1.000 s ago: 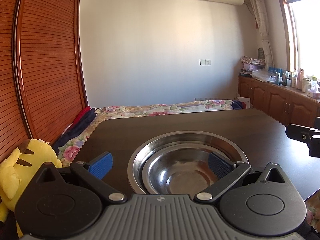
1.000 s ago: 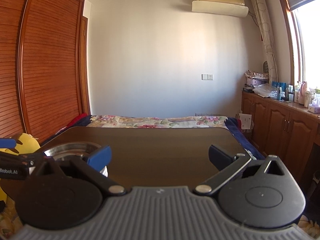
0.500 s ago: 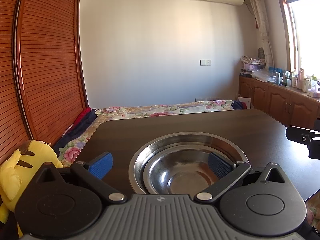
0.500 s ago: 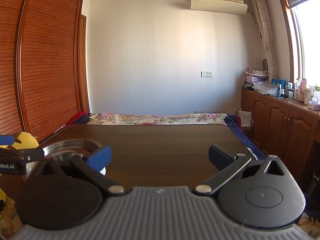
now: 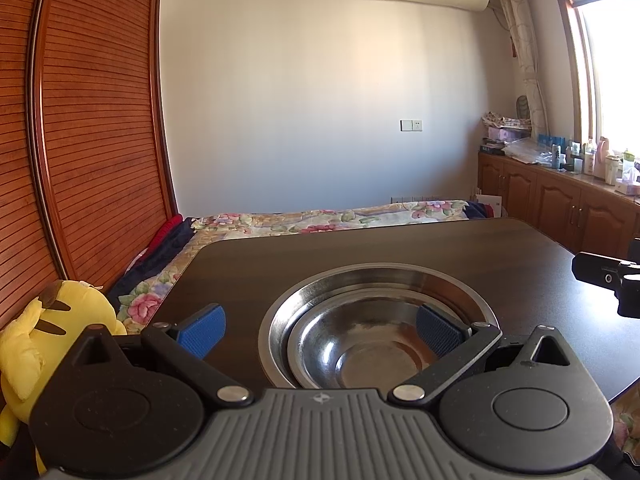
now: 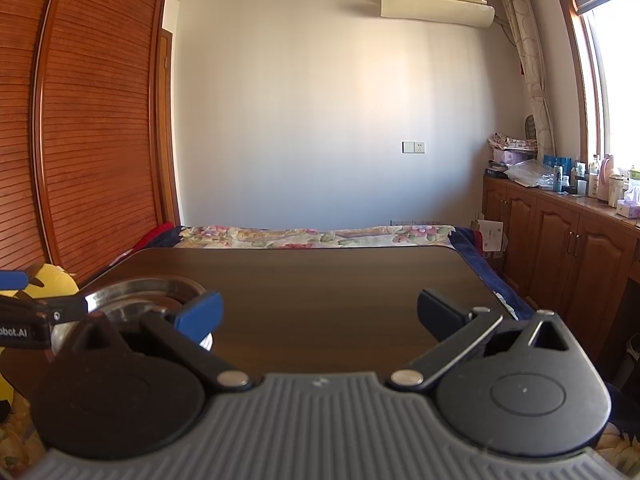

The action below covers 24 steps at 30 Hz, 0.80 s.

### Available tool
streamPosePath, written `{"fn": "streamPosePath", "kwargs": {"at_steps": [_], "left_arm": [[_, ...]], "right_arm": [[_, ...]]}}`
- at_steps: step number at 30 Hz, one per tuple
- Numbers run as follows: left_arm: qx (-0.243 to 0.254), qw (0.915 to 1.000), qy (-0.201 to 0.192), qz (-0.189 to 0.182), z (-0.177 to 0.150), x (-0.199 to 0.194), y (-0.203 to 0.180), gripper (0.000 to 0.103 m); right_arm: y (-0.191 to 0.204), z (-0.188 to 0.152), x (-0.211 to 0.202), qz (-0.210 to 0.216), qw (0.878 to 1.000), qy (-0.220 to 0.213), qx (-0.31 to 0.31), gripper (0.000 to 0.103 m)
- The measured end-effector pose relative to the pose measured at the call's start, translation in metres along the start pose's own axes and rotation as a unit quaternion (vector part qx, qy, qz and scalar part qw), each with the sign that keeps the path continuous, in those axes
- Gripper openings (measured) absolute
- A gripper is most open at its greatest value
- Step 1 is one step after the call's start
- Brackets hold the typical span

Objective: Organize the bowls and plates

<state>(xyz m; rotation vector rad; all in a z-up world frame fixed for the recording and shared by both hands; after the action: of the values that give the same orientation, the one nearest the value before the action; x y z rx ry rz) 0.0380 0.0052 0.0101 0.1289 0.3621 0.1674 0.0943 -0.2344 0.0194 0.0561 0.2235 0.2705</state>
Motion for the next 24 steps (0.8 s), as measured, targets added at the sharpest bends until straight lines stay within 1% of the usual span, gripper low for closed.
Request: {"fn": "streamPosePath", "kwargs": {"at_steps": [24], "left_arm": [[0.000,1.0000,0.000,0.000,-0.0006,-0.0009,0.0001,0.103]], "right_arm": [[-0.0056,0.0004,0.0014,0.002,1.000,0.002,0.009,0.103]]}}
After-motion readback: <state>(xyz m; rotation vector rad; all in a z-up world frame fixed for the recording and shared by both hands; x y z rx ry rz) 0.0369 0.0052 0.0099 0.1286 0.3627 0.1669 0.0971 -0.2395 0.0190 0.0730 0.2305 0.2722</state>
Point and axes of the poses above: each gripper's, at about its wrist camera, not at the fingertips, and x roughly the way its jaws point, y to its left, z to its top, the point moved 4 cm from there along x, roughly the way its jaws point, and after that the axes turned 13 degrees about z, right-handed, at the moved point
